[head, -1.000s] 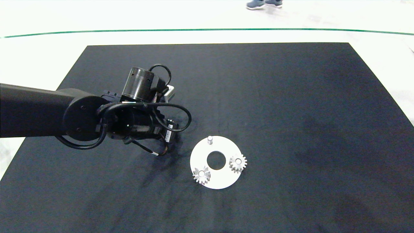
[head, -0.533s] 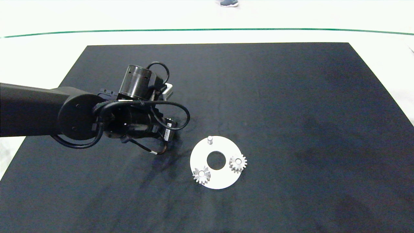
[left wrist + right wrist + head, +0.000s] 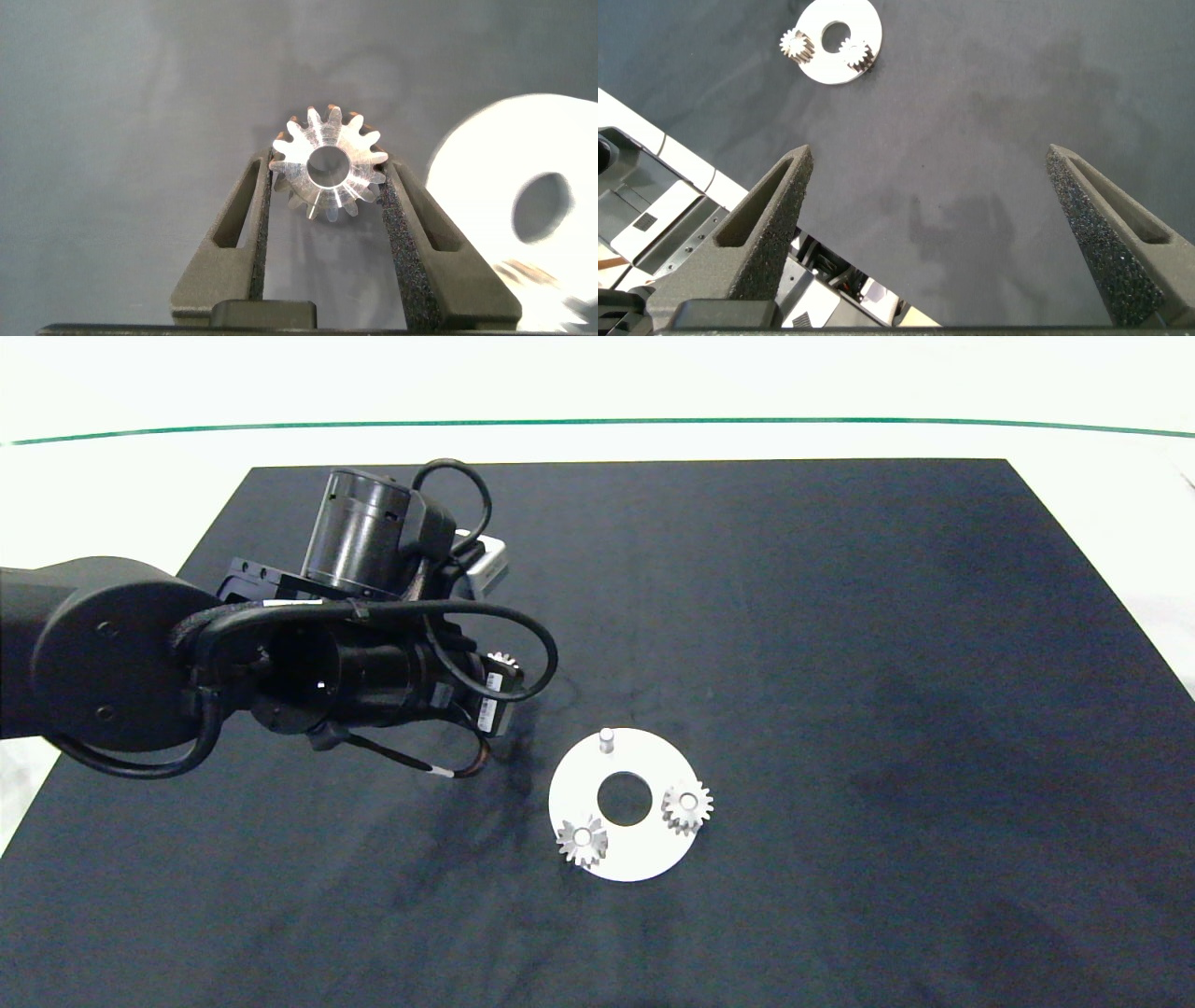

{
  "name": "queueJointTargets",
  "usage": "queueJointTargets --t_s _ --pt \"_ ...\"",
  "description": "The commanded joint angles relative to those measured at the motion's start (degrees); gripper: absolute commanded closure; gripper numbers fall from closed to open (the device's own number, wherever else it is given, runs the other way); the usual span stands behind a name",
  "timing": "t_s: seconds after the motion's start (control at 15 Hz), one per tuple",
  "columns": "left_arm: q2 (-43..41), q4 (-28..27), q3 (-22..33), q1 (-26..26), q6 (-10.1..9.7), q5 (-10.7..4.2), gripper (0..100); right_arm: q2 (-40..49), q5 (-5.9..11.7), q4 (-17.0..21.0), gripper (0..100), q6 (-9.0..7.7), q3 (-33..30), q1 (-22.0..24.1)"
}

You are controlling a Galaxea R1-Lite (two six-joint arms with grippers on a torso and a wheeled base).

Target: Install three planetary gears onto the carrier pins

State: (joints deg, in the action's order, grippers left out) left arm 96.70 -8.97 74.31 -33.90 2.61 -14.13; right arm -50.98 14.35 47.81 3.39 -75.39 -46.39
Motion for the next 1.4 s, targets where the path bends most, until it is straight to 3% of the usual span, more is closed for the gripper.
queueJointTargets --t_s 0.07,0.4,0.53,0.87,1.4 --pt "-1.6 0.1 -1.2 -7.6 0.64 -0.20 81 -0.2 0.07 0.3 0 0.04 0.1 0.0" --pt "0.6 0.1 -0.4 -11.0 2.75 -0.55 81 -0.2 -0.02 0.3 0 0.04 0.1 0.0" --pt "2.3 0.2 -0.1 -11.3 3.28 -1.87 81 -0.2 -0.02 0.3 0 -0.05 0.1 0.0" --pt "5.3 0.0 3.0 -11.4 3.90 -2.04 81 -0.2 -0.02 0.2 0 -0.31 0.3 0.0" --pt "7.0 -0.1 3.7 -12.6 4.95 -2.13 81 -0.2 -0.02 0.2 0 -0.58 0.4 0.0"
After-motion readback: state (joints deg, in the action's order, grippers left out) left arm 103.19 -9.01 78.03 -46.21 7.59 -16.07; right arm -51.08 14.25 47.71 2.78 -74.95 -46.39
